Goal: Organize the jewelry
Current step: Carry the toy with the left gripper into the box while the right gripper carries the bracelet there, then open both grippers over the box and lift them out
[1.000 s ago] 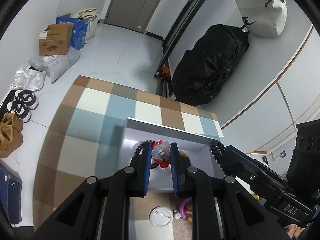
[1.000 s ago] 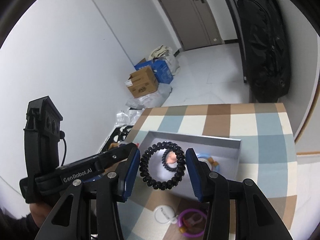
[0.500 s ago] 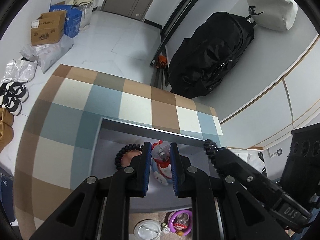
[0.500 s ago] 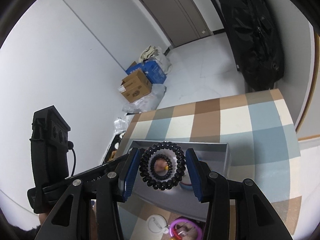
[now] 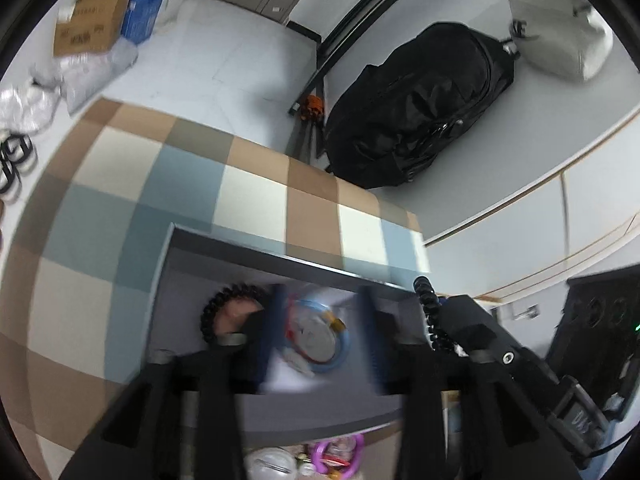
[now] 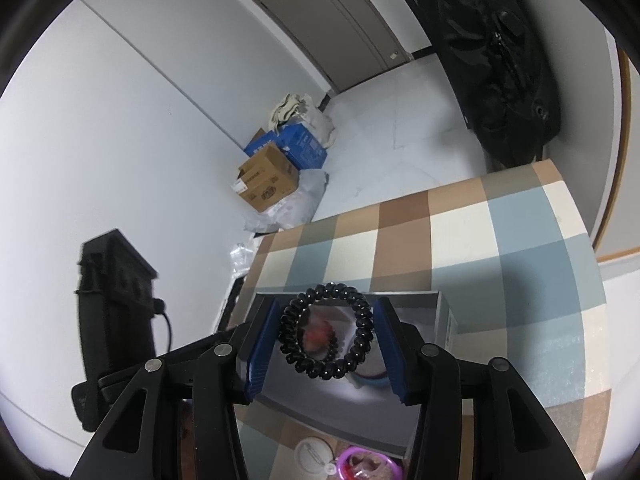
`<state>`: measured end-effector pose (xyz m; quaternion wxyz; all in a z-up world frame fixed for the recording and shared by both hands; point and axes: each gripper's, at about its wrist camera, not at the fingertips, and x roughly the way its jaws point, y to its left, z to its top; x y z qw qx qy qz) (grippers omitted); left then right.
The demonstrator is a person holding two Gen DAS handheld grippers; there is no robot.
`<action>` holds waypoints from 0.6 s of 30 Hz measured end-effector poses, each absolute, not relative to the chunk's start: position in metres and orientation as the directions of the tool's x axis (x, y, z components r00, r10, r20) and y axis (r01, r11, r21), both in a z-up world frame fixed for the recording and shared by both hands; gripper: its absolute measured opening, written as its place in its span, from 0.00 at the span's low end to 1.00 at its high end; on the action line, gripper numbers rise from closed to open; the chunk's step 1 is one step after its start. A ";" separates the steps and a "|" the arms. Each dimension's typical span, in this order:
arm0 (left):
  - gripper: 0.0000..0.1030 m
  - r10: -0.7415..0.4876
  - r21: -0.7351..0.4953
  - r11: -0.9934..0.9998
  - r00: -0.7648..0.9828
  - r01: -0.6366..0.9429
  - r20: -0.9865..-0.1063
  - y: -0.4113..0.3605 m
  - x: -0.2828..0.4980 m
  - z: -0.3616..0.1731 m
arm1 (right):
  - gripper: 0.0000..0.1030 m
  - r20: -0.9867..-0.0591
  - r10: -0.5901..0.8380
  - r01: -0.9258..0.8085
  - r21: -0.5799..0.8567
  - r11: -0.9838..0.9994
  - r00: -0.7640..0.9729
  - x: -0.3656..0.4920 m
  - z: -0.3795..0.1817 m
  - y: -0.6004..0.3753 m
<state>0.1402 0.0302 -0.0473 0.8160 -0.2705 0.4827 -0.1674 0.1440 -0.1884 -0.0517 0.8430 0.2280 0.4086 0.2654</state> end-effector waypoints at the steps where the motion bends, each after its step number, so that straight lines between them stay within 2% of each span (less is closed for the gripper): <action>1: 0.56 -0.548 -0.624 0.781 0.497 0.016 -0.673 0.033 0.138 -0.045 | 0.53 -0.566 0.631 -0.260 0.600 0.756 0.530 0.144 -0.051 -0.189; 2: 0.57 -0.542 -0.623 0.782 0.512 0.017 -0.667 0.034 0.136 -0.043 | 0.59 -0.563 0.630 -0.259 0.601 0.756 0.535 0.143 -0.050 -0.190; 8: 0.58 -0.522 -0.606 0.795 0.523 0.013 -0.674 0.035 0.133 -0.036 | 0.72 -0.540 0.631 -0.239 0.623 0.745 0.557 0.140 -0.048 -0.201; 16: 0.59 -0.479 -0.545 0.837 0.540 0.044 -0.692 0.029 0.128 -0.028 | 0.79 -0.543 0.612 -0.208 0.626 0.752 0.575 0.138 -0.047 -0.211; 17: 0.60 -0.466 -0.525 0.849 0.548 0.056 -0.695 0.026 0.126 -0.025 | 0.79 -0.545 0.608 -0.212 0.619 0.756 0.578 0.138 -0.046 -0.211; 18: 0.66 -0.454 -0.510 0.858 0.554 0.061 -0.697 0.025 0.125 -0.024 | 0.79 -0.546 0.606 -0.215 0.615 0.759 0.579 0.138 -0.046 -0.211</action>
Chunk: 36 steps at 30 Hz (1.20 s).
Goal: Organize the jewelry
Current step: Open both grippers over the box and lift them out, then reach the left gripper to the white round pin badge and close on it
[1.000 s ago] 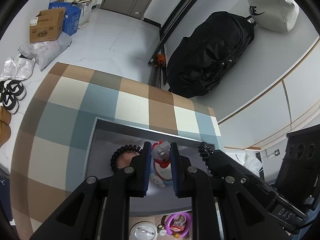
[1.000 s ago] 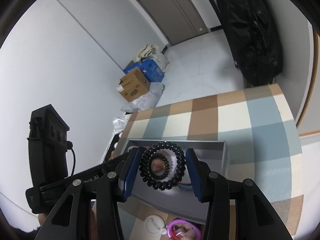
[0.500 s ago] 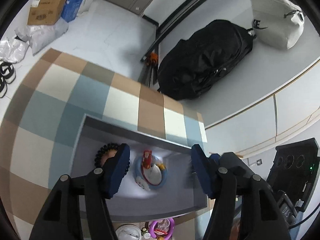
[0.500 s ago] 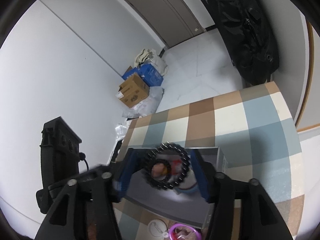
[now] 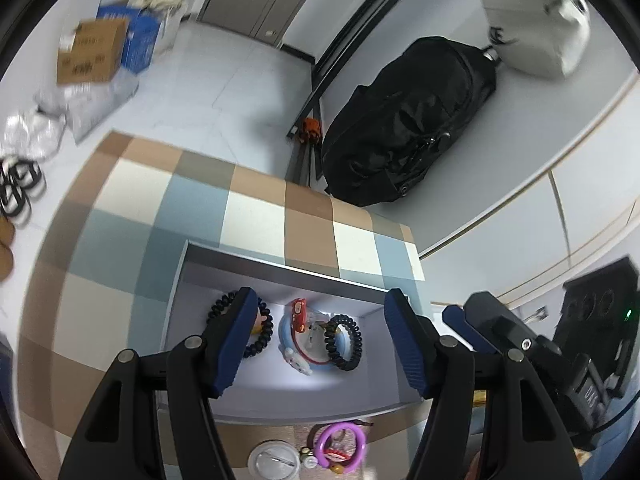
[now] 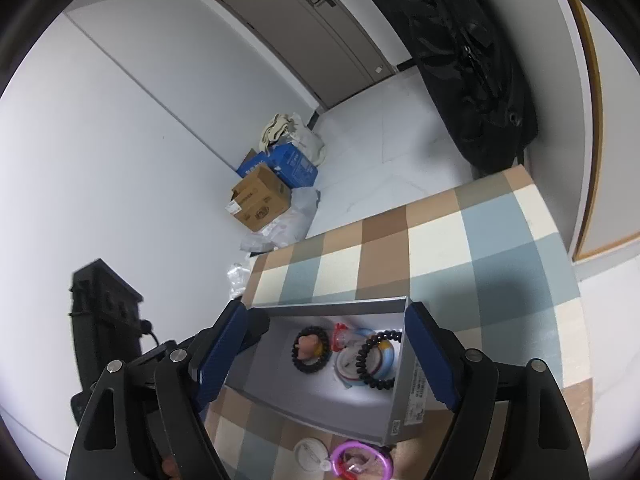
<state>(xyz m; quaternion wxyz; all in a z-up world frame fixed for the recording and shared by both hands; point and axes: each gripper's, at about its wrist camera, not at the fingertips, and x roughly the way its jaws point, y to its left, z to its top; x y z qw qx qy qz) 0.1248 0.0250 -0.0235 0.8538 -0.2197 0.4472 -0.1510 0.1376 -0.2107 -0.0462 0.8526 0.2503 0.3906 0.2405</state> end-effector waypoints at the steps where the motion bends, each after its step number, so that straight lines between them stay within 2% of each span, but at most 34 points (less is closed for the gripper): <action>1: 0.69 -0.435 -0.488 0.870 0.569 0.066 -0.698 0.023 0.122 -0.021 | 0.79 -0.544 0.605 -0.220 0.611 0.761 0.581 0.136 -0.045 -0.210; 2: 0.72 -0.415 -0.466 0.882 0.587 0.073 -0.695 0.021 0.119 -0.018 | 0.79 -0.541 0.606 -0.225 0.609 0.760 0.583 0.135 -0.044 -0.210; 6: 0.73 -0.362 -0.396 0.913 0.631 0.093 -0.686 0.016 0.109 -0.008 | 0.81 -0.541 0.592 -0.230 0.592 0.772 0.597 0.130 -0.041 -0.210; 8: 0.73 -0.337 -0.369 0.925 0.647 0.092 -0.684 0.016 0.104 -0.005 | 0.84 -0.537 0.585 -0.230 0.586 0.777 0.608 0.125 -0.039 -0.211; 12: 0.80 -0.312 -0.344 0.935 0.668 0.089 -0.676 0.018 0.096 -0.004 | 0.87 -0.534 0.572 -0.242 0.564 0.789 0.623 0.116 -0.036 -0.213; 18: 0.80 -0.271 -0.277 0.955 0.700 0.109 -0.660 0.016 0.077 -0.002 | 0.92 -0.542 0.551 -0.258 0.523 0.812 0.635 0.102 -0.035 -0.211; 20: 0.80 -0.220 -0.219 0.971 0.726 0.098 -0.652 0.014 0.067 -0.001 | 0.93 -0.547 0.543 -0.264 0.507 0.821 0.637 0.096 -0.035 -0.210; 22: 0.85 -0.176 -0.164 0.982 0.748 0.090 -0.640 0.010 0.060 -0.001 | 0.96 -0.552 0.536 -0.269 0.493 0.827 0.639 0.090 -0.036 -0.210; 23: 0.91 -0.164 -0.147 0.985 0.754 0.089 -0.636 0.009 0.057 -0.002 | 0.96 -0.556 0.532 -0.270 0.485 0.832 0.639 0.088 -0.037 -0.210; 36: 0.93 -0.180 -0.146 0.983 0.726 0.110 -0.664 0.009 0.032 -0.021 | 0.98 -0.608 0.477 -0.254 0.420 0.872 0.634 0.059 -0.051 -0.214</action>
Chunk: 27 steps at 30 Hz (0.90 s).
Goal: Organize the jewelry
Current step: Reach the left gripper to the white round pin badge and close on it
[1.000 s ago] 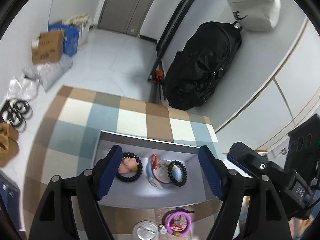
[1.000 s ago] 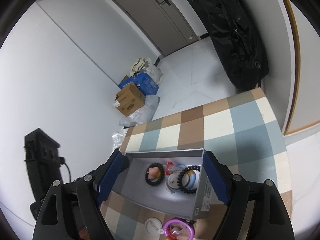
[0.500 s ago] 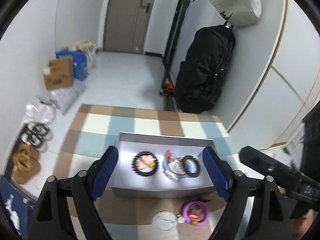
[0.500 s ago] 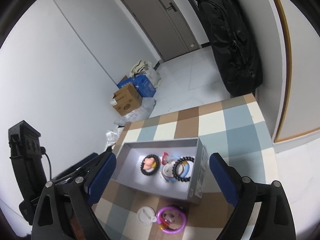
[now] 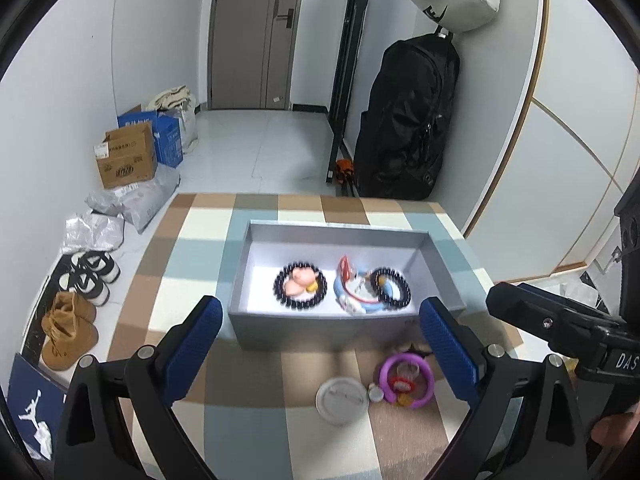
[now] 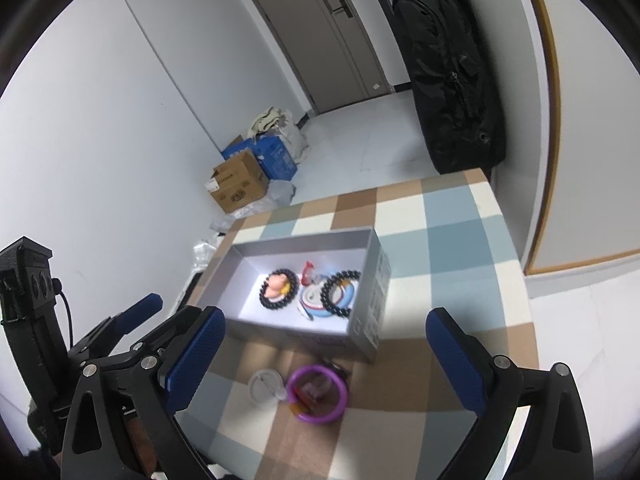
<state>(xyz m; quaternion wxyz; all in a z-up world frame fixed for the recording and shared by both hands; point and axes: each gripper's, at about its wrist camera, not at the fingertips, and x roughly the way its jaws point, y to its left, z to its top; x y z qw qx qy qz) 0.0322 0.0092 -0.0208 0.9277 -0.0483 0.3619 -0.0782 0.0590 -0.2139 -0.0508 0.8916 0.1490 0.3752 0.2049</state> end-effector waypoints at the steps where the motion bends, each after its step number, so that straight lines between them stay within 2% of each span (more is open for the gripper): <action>1: 0.93 -0.181 -0.146 0.983 0.721 0.111 -0.669 0.009 0.031 -0.023 | 0.98 -0.615 0.470 -0.251 0.411 0.876 0.634 0.057 -0.052 -0.214; 8: 0.93 -0.237 -0.166 0.971 0.654 0.170 -0.718 0.003 0.024 -0.042 | 0.99 -0.643 0.434 -0.241 0.368 0.898 0.631 0.046 -0.061 -0.216; 20: 0.93 -0.232 -0.138 0.969 0.566 0.204 -0.791 -0.007 0.019 -0.068 | 0.99 -0.652 0.406 -0.202 0.368 0.908 0.641 0.044 -0.063 -0.226; 27: 0.93 -0.136 -0.029 0.978 0.529 0.205 -0.837 -0.013 0.016 -0.078 | 0.99 -0.655 0.405 -0.185 0.380 0.906 0.638 0.045 -0.065 -0.231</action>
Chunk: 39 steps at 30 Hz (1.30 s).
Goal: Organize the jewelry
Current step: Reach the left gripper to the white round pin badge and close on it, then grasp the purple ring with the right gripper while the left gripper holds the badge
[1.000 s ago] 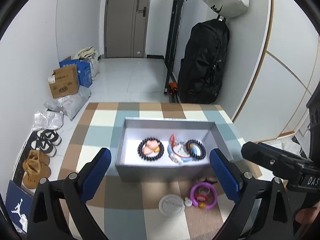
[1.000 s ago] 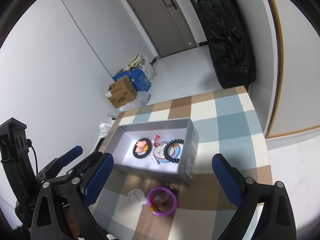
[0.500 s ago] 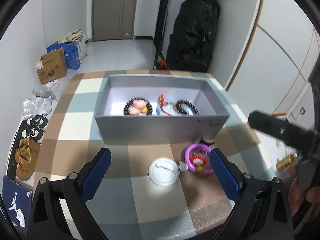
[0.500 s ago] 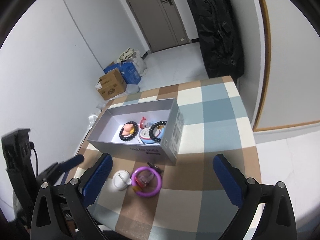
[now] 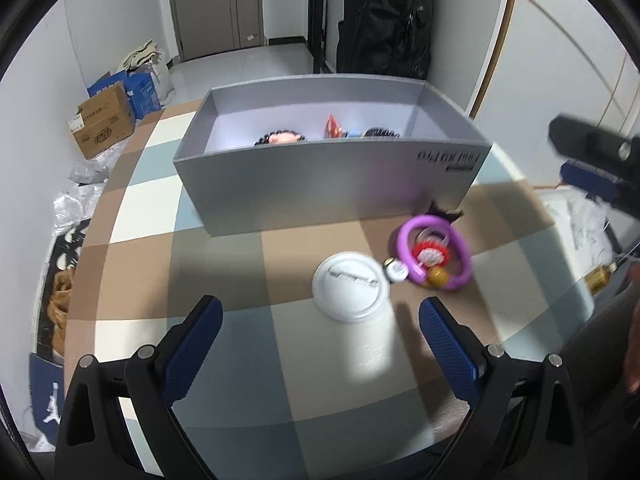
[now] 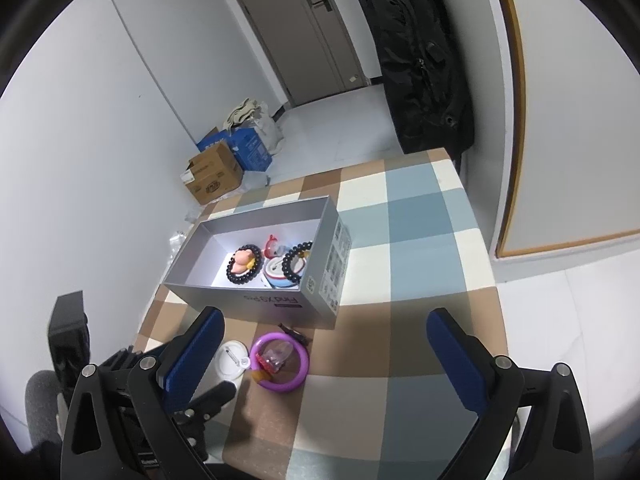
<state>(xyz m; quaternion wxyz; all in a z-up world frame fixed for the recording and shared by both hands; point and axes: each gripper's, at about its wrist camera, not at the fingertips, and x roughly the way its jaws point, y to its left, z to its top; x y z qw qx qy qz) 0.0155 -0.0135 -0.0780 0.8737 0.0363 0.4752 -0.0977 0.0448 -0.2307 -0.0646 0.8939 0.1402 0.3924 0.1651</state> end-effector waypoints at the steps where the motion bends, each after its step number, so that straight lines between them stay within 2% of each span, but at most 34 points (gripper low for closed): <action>1: 0.93 -0.126 -0.019 0.979 0.526 0.204 -0.841 -0.014 0.015 -0.080 | 0.99 -0.655 0.406 -0.183 0.383 0.905 0.637 0.045 -0.065 -0.231; 8: 0.90 -0.103 0.000 0.981 0.515 0.196 -0.851 -0.013 0.020 -0.083 | 0.99 -0.658 0.410 -0.182 0.388 0.904 0.632 0.045 -0.064 -0.231; 10: 0.84 -0.113 -0.002 0.978 0.518 0.209 -0.848 -0.014 0.021 -0.083 | 0.99 -0.659 0.407 -0.183 0.383 0.905 0.633 0.044 -0.065 -0.231; 16: 0.65 -0.171 -0.033 0.963 0.513 0.266 -0.841 -0.017 0.026 -0.082 | 1.00 -0.657 0.405 -0.171 0.391 0.904 0.636 0.045 -0.065 -0.235; 20: 0.39 -0.211 -0.039 0.943 0.501 0.330 -0.839 -0.023 0.024 -0.079 | 1.00 -0.661 0.406 -0.171 0.391 0.904 0.631 0.046 -0.066 -0.234; 21: 0.37 -0.212 -0.034 0.939 0.500 0.341 -0.840 -0.024 0.022 -0.079 | 1.00 -0.663 0.405 -0.172 0.390 0.905 0.629 0.046 -0.067 -0.234; 39: 0.36 -0.266 -0.165 0.952 0.429 0.258 -0.864 -0.008 0.027 -0.071 | 1.00 -0.683 0.406 -0.132 0.417 0.899 0.607 0.048 -0.076 -0.240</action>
